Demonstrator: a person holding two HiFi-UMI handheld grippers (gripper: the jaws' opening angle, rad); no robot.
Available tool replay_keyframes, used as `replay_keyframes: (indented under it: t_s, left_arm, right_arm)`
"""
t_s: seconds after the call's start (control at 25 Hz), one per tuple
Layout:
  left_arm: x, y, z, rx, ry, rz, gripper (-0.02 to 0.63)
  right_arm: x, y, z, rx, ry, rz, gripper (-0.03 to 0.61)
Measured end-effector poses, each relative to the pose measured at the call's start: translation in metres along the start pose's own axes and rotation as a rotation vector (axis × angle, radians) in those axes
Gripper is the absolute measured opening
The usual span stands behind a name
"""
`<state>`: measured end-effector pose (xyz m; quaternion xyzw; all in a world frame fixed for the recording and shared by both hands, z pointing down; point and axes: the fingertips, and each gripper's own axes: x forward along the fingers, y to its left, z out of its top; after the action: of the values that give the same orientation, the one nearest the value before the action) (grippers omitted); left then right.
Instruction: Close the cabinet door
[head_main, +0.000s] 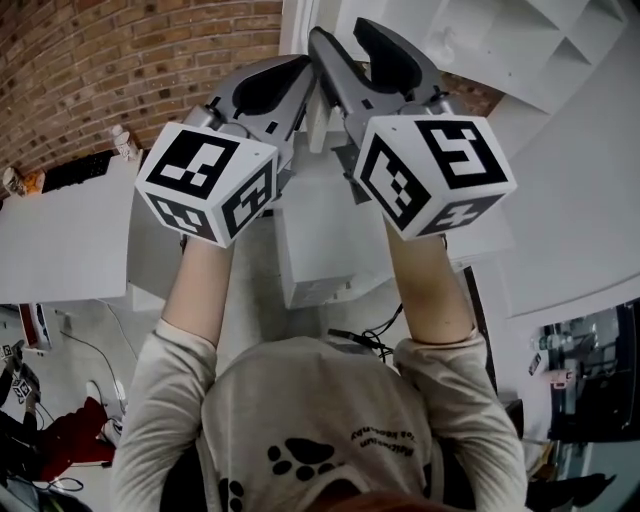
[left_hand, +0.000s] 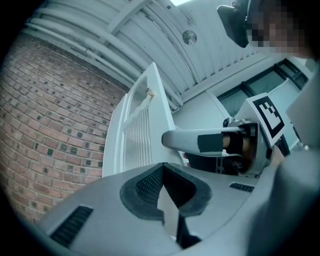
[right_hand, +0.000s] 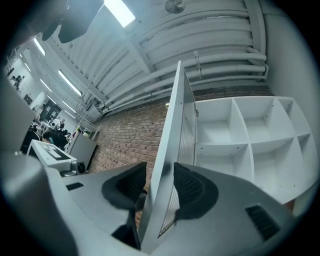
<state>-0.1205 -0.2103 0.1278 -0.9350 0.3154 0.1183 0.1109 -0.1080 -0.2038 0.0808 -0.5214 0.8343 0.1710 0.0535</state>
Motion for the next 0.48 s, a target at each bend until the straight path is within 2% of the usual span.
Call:
replay_keyframes:
  t_s: [0.28, 0.48]
  left_arm:
    - [-0.001, -0.004, 0.004, -0.016, -0.017, -0.036, 0.008]
    - [0.002, -0.004, 0.002, -0.026, -0.024, -0.036, 0.008]
  right_arm:
    - [0.01, -0.001, -0.004, -0.002, 0.033, -0.053, 0.178]
    - [0.012, -0.003, -0.008, 0.025, 0.036, -0.058, 0.155]
